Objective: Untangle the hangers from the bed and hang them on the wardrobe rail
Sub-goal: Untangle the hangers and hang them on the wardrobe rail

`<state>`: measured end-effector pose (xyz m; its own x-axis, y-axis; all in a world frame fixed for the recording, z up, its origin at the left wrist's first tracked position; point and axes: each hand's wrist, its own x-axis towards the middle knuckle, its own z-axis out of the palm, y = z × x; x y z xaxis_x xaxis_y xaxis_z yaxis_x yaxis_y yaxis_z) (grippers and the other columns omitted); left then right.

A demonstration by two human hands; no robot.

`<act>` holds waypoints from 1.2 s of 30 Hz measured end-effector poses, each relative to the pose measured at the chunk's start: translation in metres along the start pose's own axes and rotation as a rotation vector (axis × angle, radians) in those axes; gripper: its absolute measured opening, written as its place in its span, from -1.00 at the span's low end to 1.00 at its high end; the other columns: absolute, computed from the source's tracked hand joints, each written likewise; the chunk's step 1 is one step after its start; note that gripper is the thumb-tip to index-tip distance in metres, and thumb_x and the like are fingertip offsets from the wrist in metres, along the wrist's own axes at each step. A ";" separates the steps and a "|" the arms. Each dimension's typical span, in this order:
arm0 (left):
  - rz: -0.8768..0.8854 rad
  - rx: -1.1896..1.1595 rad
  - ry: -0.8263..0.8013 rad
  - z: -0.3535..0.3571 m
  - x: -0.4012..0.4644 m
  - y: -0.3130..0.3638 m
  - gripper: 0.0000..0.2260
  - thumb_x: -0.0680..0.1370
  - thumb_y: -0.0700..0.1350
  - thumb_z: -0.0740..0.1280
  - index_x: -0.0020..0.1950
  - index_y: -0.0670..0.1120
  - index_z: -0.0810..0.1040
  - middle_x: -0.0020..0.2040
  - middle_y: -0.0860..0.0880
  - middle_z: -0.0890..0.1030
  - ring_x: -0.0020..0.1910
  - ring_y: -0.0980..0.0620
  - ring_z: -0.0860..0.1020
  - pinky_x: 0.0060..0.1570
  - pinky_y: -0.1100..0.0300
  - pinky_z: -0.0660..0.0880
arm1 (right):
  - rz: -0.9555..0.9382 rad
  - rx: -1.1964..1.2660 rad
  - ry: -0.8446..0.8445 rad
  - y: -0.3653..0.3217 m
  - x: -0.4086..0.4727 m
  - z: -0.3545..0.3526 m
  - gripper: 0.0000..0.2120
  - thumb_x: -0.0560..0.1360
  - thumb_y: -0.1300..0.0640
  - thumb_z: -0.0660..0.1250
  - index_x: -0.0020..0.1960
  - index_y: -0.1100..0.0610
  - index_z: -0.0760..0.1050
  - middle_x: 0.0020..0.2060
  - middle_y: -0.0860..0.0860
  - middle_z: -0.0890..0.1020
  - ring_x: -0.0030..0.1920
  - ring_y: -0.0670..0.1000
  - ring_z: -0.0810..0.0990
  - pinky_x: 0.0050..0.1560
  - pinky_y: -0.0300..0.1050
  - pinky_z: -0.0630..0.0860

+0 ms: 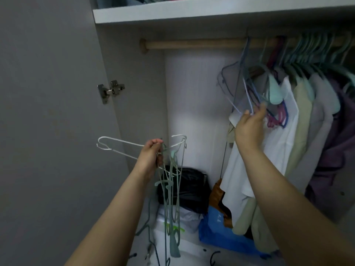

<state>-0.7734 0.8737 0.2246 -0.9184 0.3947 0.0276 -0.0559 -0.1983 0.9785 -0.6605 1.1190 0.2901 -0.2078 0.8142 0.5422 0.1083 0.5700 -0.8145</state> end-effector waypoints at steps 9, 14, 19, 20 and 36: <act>-0.034 -0.027 0.034 -0.009 -0.027 0.005 -0.80 0.57 -0.26 0.08 -0.15 0.01 0.37 -0.37 0.03 0.28 -0.55 0.12 0.14 -0.52 0.33 0.07 | 0.467 -0.106 -1.004 0.057 -0.117 0.036 0.00 0.41 -0.29 0.35 0.55 0.18 -0.09 0.51 0.12 0.16 0.45 0.14 0.25 0.40 -0.02 0.30; -0.053 -0.123 -0.021 -0.014 -0.049 0.015 -0.79 0.58 -0.21 0.08 -0.19 0.03 0.34 -0.41 0.07 0.25 -0.57 0.13 0.11 -0.52 0.40 0.05 | 0.586 -0.123 -1.167 0.073 -0.167 0.048 0.16 0.34 -0.36 0.36 0.54 0.10 -0.33 0.55 0.07 -0.02 0.50 0.14 0.15 0.40 0.03 0.30; -0.052 -0.039 -0.063 -0.031 -0.068 0.024 -0.79 0.59 -0.23 0.08 -0.18 0.03 0.33 -0.43 0.07 0.24 -0.56 0.15 0.07 -0.48 0.39 -0.03 | 0.120 0.228 -0.712 0.042 -0.170 0.044 -0.20 0.44 -0.26 0.30 0.52 0.08 0.10 0.47 0.05 0.24 0.46 0.03 0.24 0.41 -0.13 0.21; -0.039 -0.003 -0.074 -0.032 -0.072 0.023 -0.79 0.60 -0.24 0.10 -0.16 0.03 0.33 -0.44 0.07 0.26 -0.56 0.15 0.08 -0.49 0.40 -0.02 | 0.001 0.252 -0.737 0.030 -0.168 0.043 -0.25 0.44 -0.32 0.25 0.48 0.07 0.21 0.42 0.03 0.34 0.42 0.00 0.31 0.41 -0.11 0.23; 0.242 0.526 0.166 -0.044 -0.082 -0.003 -0.88 0.58 -0.11 0.32 -0.17 -0.03 0.53 -0.42 0.09 0.48 -0.51 0.25 0.37 -0.40 0.24 0.33 | 0.019 0.267 -1.104 -0.013 -0.176 0.052 -0.79 0.44 -0.13 0.39 -0.04 -0.02 0.58 -0.10 -0.03 0.66 -0.07 -0.01 0.64 0.13 0.12 0.55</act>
<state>-0.7155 0.8026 0.2104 -0.9322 0.2402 0.2709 0.3245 0.2225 0.9194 -0.6757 0.9626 0.1942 -0.9660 0.2043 0.1586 -0.0630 0.4089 -0.9104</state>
